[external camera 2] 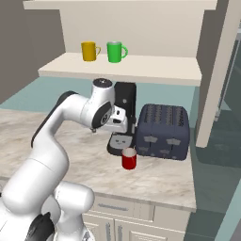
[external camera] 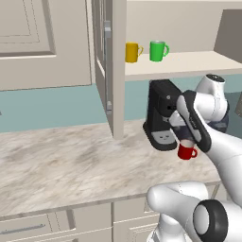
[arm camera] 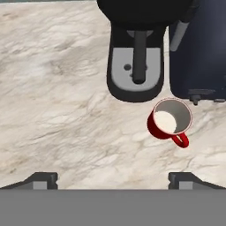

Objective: Pick the mug on the counter and place it in the cabinet with the handle facing the right, like the mugs already inside.

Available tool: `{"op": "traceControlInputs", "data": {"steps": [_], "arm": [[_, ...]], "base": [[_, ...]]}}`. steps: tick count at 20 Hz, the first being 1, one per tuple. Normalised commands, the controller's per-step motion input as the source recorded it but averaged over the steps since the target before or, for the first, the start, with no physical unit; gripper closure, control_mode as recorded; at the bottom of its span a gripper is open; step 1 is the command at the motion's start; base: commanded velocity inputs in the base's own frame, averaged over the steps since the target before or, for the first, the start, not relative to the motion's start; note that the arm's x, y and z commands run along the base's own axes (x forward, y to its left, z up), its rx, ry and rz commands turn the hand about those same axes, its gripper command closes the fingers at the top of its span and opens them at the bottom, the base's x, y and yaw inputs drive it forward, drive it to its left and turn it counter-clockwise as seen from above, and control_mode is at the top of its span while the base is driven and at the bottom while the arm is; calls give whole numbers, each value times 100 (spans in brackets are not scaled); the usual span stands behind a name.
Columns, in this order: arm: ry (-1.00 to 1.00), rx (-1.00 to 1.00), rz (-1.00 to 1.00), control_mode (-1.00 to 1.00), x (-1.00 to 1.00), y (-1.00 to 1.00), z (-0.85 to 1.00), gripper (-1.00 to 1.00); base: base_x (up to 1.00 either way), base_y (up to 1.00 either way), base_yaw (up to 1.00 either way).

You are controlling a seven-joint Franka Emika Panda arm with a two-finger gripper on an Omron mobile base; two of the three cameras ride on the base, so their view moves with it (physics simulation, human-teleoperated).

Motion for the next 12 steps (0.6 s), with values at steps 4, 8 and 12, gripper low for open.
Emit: {"op": "traceControlInputs", "data": {"steps": [4,8,12], "arm": [[0,11,-2,-100,0,-6,-7,-100],[0,9,-1,-100,-2,-7,-7,-100],[0,3,0,-100,-11,-28,-20,-100]], "base": [[0,0,0],[0,0,0],[0,0,0]]}}
